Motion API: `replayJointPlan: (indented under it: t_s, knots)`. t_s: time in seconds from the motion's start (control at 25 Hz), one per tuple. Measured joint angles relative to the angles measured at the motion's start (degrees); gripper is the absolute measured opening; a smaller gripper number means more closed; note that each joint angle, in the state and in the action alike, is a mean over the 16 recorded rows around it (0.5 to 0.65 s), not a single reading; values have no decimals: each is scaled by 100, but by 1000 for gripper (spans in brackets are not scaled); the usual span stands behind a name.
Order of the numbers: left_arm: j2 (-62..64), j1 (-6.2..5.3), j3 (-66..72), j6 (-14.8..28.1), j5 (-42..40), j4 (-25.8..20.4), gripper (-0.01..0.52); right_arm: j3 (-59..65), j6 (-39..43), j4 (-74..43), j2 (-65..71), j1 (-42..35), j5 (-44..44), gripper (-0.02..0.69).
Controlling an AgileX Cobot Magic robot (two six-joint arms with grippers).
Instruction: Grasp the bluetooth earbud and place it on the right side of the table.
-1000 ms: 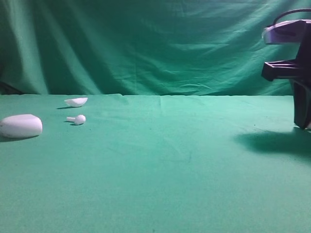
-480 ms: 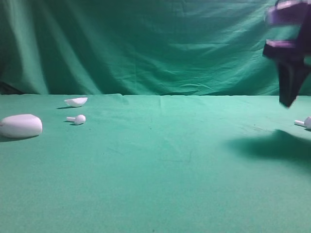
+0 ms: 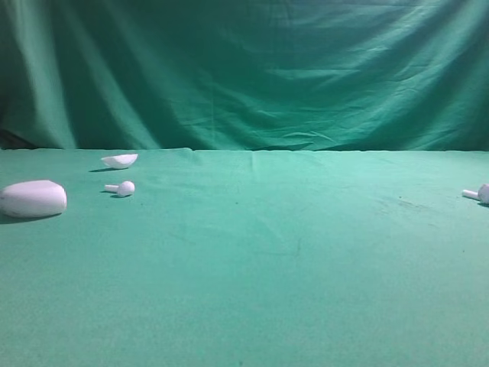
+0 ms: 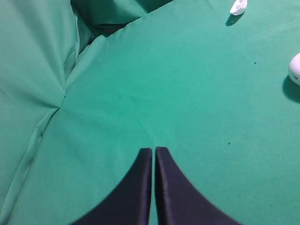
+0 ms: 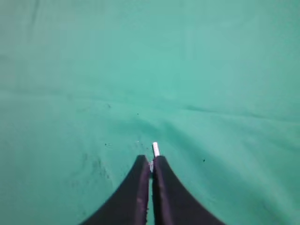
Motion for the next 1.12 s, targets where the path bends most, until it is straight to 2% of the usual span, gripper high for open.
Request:
replayJointPlan:
  t_s: [0.12, 0.24, 0.68, 1.12]
  knots:
    - [0, 0, 0, 0, 0, 0, 0, 302, -5, 80, -834, 0, 89, 25]
    - [0, 0, 0, 0, 0, 0, 0, 674, -11, 156, -1665, 0, 121, 2]
    - [0, 0, 0, 0, 0, 0, 0, 1867, -30, 325, -4251, 0, 67, 0]
    - [0, 0, 0, 0, 0, 0, 0, 2281, -162, 13, -5231, -9, -143, 0]
